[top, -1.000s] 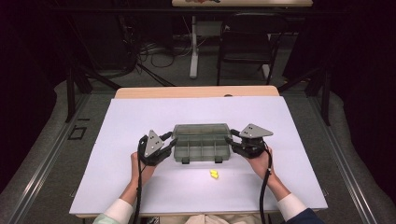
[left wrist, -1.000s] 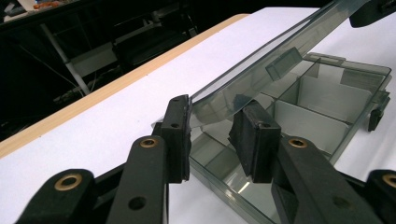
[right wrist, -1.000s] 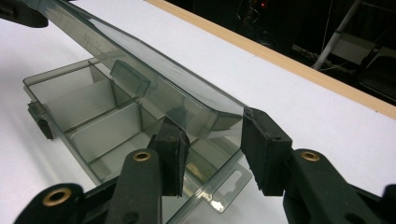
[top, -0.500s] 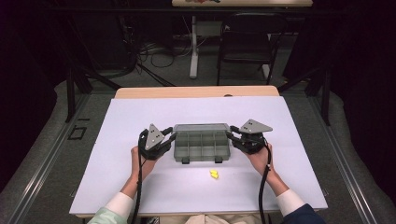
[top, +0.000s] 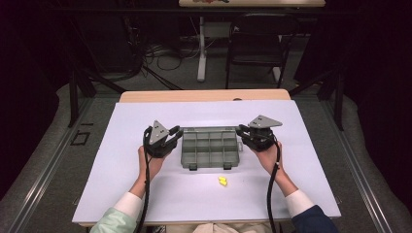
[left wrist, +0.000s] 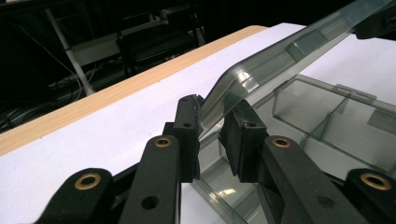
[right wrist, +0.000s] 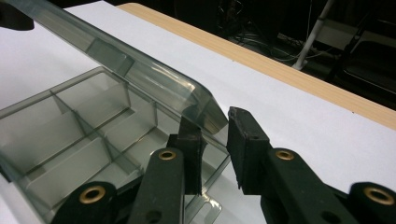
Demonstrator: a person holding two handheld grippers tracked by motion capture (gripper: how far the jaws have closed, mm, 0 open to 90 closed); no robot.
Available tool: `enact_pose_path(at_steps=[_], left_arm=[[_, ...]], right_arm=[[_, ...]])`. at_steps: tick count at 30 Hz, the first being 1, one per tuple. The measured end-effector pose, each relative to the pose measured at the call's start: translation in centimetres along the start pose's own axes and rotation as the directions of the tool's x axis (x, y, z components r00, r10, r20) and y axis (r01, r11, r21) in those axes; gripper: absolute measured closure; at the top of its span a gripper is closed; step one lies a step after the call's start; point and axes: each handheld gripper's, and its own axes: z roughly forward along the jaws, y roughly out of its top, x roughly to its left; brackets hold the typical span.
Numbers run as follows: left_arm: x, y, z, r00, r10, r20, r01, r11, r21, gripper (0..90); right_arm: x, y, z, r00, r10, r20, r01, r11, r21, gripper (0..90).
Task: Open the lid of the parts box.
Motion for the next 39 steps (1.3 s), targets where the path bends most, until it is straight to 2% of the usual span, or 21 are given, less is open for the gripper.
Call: enact_pose_path(at_steps=[5, 13, 18, 24, 28, 39], left_arm=[[0.7, 0.4, 0.5, 0.9993, -0.038, 0.004, 0.038, 0.9993, 0.0, 78.3], [1.1, 0.4, 1.5, 0.9988, -0.047, -0.009, 0.048, 0.9986, 0.025, 78.7], [1.5, 0.0, 2.1, 0.9961, -0.088, -0.013, 0.088, 0.9959, 0.022, 80.5], [1.9, -0.2, 2.8, 0.9945, -0.103, -0.019, 0.104, 0.9939, 0.037, 81.0], [2.0, -0.5, 3.3, 0.9911, -0.131, -0.021, 0.132, 0.9903, 0.043, 81.2], [2.2, -1.1, 4.3, 0.9901, -0.134, -0.042, 0.136, 0.9886, 0.063, 82.3]], right_arm=[[-0.5, 0.5, 0.7, 0.9997, 0.023, 0.008, -0.023, 1.0, 0.017, 77.2], [-1.0, 0.6, 1.6, 0.9989, 0.04, 0.022, -0.041, 0.999, 0.025, 78.9], [-1.1, 0.5, 2.1, 0.9983, 0.05, 0.031, -0.051, 0.998, 0.036, 79.1], [-1.3, 0.3, 2.9, 0.9973, 0.06, 0.042, -0.063, 0.996, 0.059, 79.8], [-1.5, 0.0, 3.5, 0.9966, 0.07, 0.044, -0.073, 0.995, 0.066, 80.6], [-1.8, -0.4, 4.4, 0.9952, 0.078, 0.059, -0.082, 0.994, 0.075, 82.1]])
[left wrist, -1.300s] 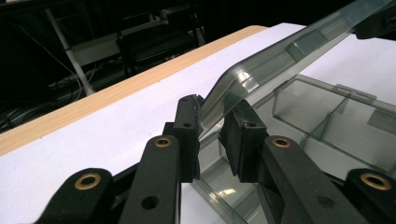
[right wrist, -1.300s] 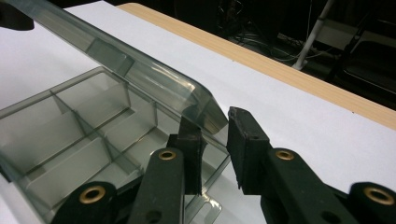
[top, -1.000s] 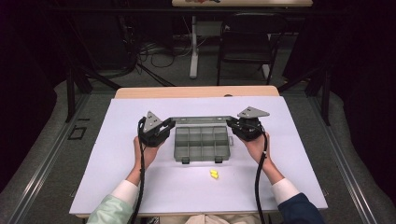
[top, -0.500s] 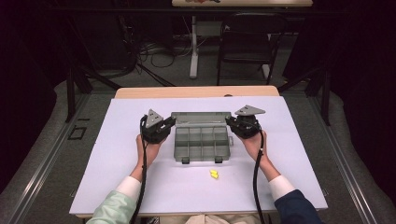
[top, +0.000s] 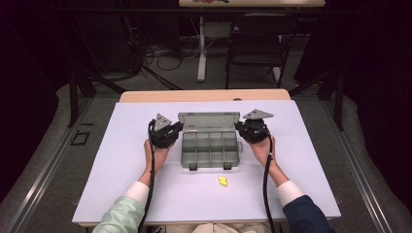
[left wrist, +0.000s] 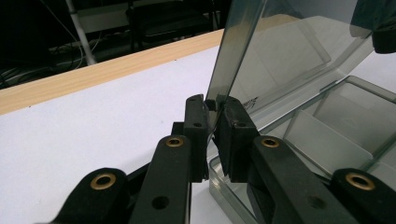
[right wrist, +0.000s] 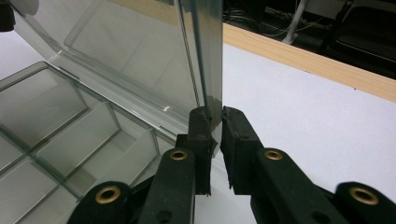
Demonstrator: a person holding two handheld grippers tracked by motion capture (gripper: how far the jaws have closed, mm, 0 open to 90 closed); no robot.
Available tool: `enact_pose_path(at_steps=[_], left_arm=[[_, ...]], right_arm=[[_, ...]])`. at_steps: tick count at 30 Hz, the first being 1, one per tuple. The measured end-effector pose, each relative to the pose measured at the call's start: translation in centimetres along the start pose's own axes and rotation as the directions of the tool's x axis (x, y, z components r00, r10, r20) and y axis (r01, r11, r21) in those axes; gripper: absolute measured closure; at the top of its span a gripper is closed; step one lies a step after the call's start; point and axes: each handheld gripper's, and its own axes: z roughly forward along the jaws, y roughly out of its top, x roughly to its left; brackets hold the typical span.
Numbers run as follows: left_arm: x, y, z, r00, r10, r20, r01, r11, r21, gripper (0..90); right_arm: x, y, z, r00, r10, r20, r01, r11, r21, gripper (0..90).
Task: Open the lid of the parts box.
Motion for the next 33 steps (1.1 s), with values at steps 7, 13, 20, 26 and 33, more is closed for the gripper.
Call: enact_pose_path(at_steps=[7, 13, 20, 26, 33], left_arm=[[0.2, -0.3, 0.7, 1.0, -0.002, -0.008, 0.002, 0.9998, 0.02, 82.8], [0.3, -0.7, 1.3, 0.9998, -0.009, -0.017, 0.01, 0.9991, 0.041, 83.0], [0.4, -1.1, 1.9, 0.9997, -0.014, -0.02, 0.015, 0.9982, 0.059, 82.9], [0.4, -1.4, 2.4, 0.9996, -0.007, -0.028, 0.009, 0.9971, 0.075, 82.9], [0.4, -1.6, 2.7, 0.9994, 0.006, -0.034, -0.003, 0.9962, 0.087, 82.8]], right_arm=[[-0.1, -0.1, 0.5, 0.9999, 0.013, 0.009, -0.013, 1.0, 0.005, 83.0], [-0.2, -0.3, 0.9, 0.9998, 0.017, 0.011, -0.017, 1.0, 0.022, 83.0], [-0.5, -0.7, 1.8, 0.9996, 0.029, 0.005, -0.029, 0.998, 0.052, 83.1], [-0.6, -1.1, 2.3, 0.9992, 0.038, 0.005, -0.039, 0.997, 0.07, 83.3], [-0.7, -1.2, 2.6, 0.9987, 0.051, 0.002, -0.051, 0.996, 0.075, 83.1]])
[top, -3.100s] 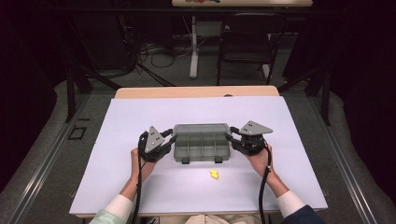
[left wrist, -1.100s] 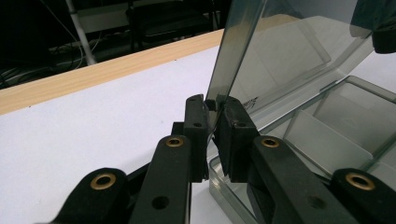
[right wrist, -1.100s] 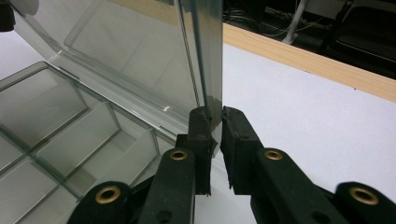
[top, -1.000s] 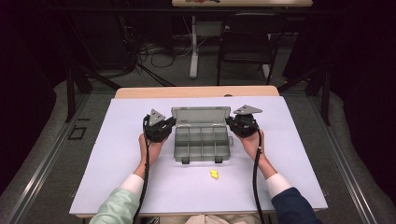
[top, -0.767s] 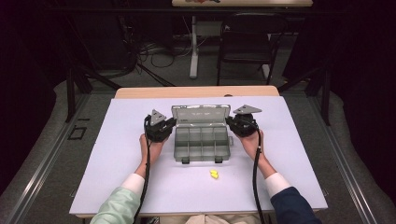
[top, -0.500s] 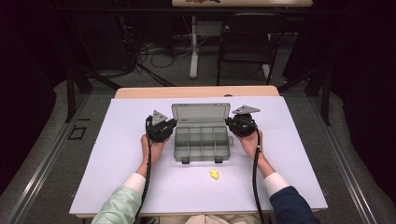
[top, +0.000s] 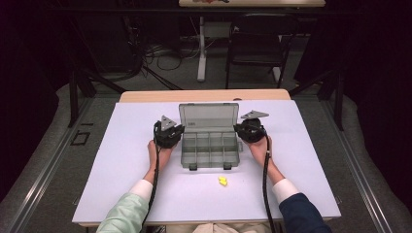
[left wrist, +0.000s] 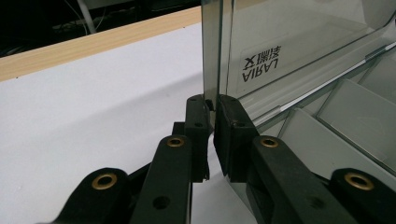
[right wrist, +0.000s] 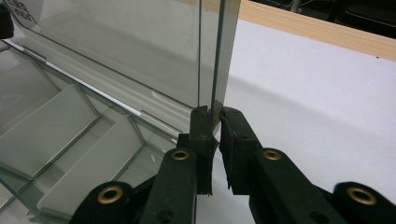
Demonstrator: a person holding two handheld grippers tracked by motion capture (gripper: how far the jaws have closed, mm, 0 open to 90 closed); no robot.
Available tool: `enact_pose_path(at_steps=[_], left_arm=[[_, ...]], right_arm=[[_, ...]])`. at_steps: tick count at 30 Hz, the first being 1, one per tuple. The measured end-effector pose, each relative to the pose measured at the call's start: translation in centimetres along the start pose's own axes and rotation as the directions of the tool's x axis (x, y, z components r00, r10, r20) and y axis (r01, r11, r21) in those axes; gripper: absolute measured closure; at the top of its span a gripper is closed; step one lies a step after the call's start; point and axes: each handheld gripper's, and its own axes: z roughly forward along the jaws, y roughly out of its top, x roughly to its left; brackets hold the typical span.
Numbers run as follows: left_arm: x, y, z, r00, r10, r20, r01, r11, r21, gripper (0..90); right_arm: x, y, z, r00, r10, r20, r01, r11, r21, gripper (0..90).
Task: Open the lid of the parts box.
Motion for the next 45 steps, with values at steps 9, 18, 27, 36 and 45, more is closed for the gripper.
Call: enact_pose_path(at_steps=[9, 18, 27, 36, 45], left_arm=[[0.03, 0.03, 0.16, 1.0, 0.006, -0.002, -0.006, 1.0, 0.003, 82.7], [-0.07, 0.11, 0.24, 0.9997, 0.02, -0.014, -0.02, 0.9998, 0.01, 82.3], [-0.18, 0.32, 0.44, 0.9993, 0.028, -0.024, -0.028, 0.9993, 0.024, 81.5], [-0.24, 0.58, 0.69, 0.9989, 0.029, -0.036, -0.027, 0.9986, 0.046, 80.5], [-0.5, 0.65, 0.84, 0.9975, 0.037, -0.06, -0.034, 0.9981, 0.051, 78.6]], right_arm=[[0.04, 0.02, 0.16, 1.0, 0.003, 0.006, -0.003, 1.0, -0.002, 82.5], [0.11, 0.02, 0.27, 0.9999, -0.005, 0.015, 0.005, 1.0, -0.004, 82.2], [0.11, 0.03, 0.49, 0.9998, -0.001, 0.019, 0.001, 1.0, -0.004, 82.0], [0.11, 0.05, 0.65, 0.9997, 0.006, 0.022, -0.006, 1.0, -0.002, 81.5], [0.2, 0.12, 0.67, 0.9994, -0.003, 0.035, 0.003, 1.0, 0.001, 79.9]])
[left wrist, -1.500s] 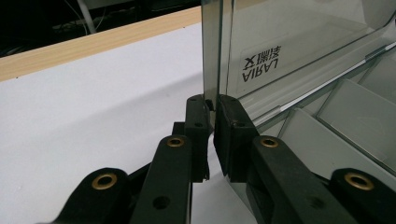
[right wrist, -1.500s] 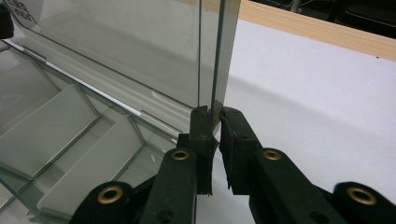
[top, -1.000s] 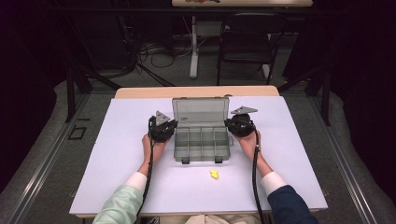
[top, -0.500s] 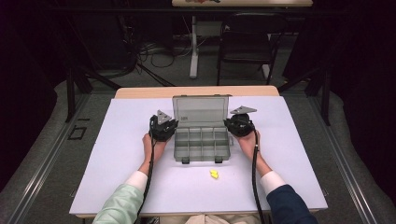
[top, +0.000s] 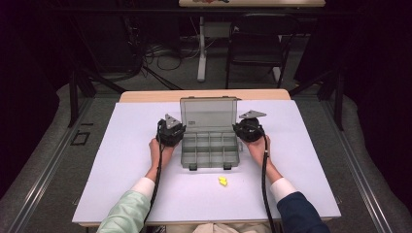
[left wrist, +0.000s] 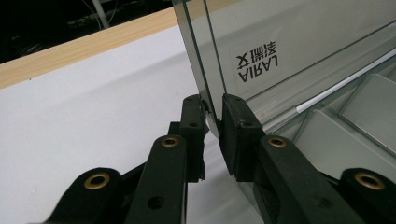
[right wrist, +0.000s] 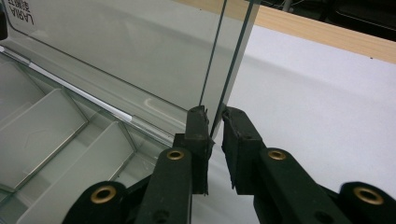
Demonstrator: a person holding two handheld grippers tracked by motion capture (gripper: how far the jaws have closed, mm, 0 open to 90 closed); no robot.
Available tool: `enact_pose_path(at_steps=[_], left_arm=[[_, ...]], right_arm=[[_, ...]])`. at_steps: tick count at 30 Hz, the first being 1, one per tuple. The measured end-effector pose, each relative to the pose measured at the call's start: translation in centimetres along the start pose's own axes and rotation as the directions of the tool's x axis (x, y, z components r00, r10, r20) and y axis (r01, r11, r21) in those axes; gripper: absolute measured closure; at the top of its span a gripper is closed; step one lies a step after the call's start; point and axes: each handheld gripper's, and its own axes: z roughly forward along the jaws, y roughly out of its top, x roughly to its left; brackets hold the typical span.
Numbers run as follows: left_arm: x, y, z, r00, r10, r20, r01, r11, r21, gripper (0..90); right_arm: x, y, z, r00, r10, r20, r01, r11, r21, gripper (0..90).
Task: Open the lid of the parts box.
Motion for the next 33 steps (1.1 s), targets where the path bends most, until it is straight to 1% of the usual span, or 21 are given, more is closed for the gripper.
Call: enact_pose_path(at_steps=[4, 6, 8, 9, 10, 11, 12, 14, 16, 17, 19, 20, 21, 23, 27, 28, 30, 32, 33], left_arm=[[0.0, 0.0, 0.0, 1.0, 0.005, -0.006, -0.005, 1.0, 0.0, 77.1], [0.1, 0.0, 0.1, 1.0, -0.001, -0.009, 0.001, 1.0, 0.0, 76.2], [0.1, 0.0, 0.0, 0.9994, -0.003, -0.033, 0.003, 1.0, 0.0, 72.1], [0.3, 0.0, -0.2, 0.9993, -0.008, -0.038, 0.008, 0.9999, -0.006, 65.6], [0.5, 0.0, -0.3, 0.9993, -0.024, -0.03, 0.023, 0.9996, -0.015, 56.5], [0.6, 0.0, -0.6, 0.9991, -0.033, -0.025, 0.033, 0.9994, -0.015, 50.6], [0.7, 0.0, -0.8, 0.9991, -0.038, -0.02, 0.038, 0.9992, -0.014, 45.6], [0.8, 0.0, -1.3, 0.9995, -0.03, -0.005, 0.03, 0.9995, -0.01, 34.7], [0.7, -0.1, -1.9, 0.9999, -0.014, -0.002, 0.014, 0.9998, -0.017, 29.7], [0.6, -0.1, -2.1, 0.9999, -0.009, 0.007, 0.009, 0.9998, -0.017, 27.7], [0.4, -0.1, -2.7, 0.9999, 0.001, 0.016, -0.001, 0.9998, -0.022, 21.3], [0.2, -0.2, -3.1, 0.9997, 0.011, 0.021, -0.01, 0.9997, -0.023, 19.5], [0.1, -0.2, -3.4, 0.9995, 0.017, 0.026, -0.016, 0.9994, -0.032, 19.0], [-0.3, -0.5, -4.2, 0.9986, 0.04, 0.034, -0.039, 0.9987, -0.034, 16.0], [-0.9, -1.0, -5.3, 0.9967, 0.073, 0.035, -0.071, 0.9964, -0.047, 14.1], [-0.9, -1.1, -5.5, 0.9963, 0.078, 0.035, -0.076, 0.996, -0.047, 13.4], [-0.8, -1.3, -6.1, 0.9965, 0.074, 0.04, -0.072, 0.9961, -0.052, 11.3], [-0.7, -1.5, -6.6, 0.9962, 0.078, 0.038, -0.076, 0.9959, -0.048, 9.8], [-0.7, -1.6, -7.0, 0.9967, 0.073, 0.036, -0.071, 0.996, -0.054, 8.8]], right_arm=[[-0.1, 0.0, 0.0, 1.0, 0.004, 0.001, -0.004, 1.0, 0.0, 79.0], [-0.1, 0.0, 0.0, 1.0, 0.006, -0.002, -0.006, 1.0, 0.001, 79.1], [-0.1, 0.0, 0.0, 1.0, 0.002, -0.001, -0.002, 1.0, 0.0, 77.9], [-0.1, 0.0, -0.1, 1.0, 0.006, 0.002, -0.006, 1.0, 0.0, 73.7], [-0.2, 0.0, -0.1, 1.0, 0.008, -0.003, -0.008, 1.0, -0.004, 68.4], [-0.2, 0.0, -0.3, 1.0, 0.008, -0.006, -0.008, 1.0, -0.006, 65.2], [-0.2, 0.0, -0.5, 0.9998, 0.008, -0.016, -0.008, 1.0, -0.008, 60.0], [-0.4, 0.0, -0.9, 0.999, 0.008, -0.044, -0.009, 1.0, -0.006, 52.9], [-0.5, 0.0, -1.4, 0.9982, 0.001, -0.06, -0.001, 1.0, -0.005, 47.6], [-0.5, 0.0, -1.6, 0.9978, -0.003, -0.066, 0.002, 1.0, -0.014, 45.8], [-0.5, -0.1, -2.3, 0.9957, -0.003, -0.092, 0.001, 1.0, -0.022, 39.9], [-0.5, -0.2, -2.5, 0.9954, -0.008, -0.095, 0.005, 1.0, -0.025, 37.8], [-0.4, -0.3, -2.8, 0.9943, -0.009, -0.107, 0.006, 1.0, -0.029, 35.3], [-0.2, -0.5, -3.6, 0.9911, -0.023, -0.131, 0.019, 0.999, -0.031, 31.1], [0.0, -1.1, -5.0, 0.987, -0.042, -0.155, 0.036, 0.998, -0.046, 24.5], [0.0, -1.2, -5.3, 0.9861, -0.052, -0.158, 0.046, 0.998, -0.04, 22.7], [0.0, -1.4, -5.9, 0.9844, -0.053, -0.168, 0.046, 0.998, -0.049, 20.4], [0.0, -1.6, -6.6, 0.9831, -0.055, -0.175, 0.047, 0.998, -0.049, 18.1], [0.0, -1.6, -6.8, 0.9827, -0.057, -0.177, 0.049, 0.998, -0.049, 17.2]])
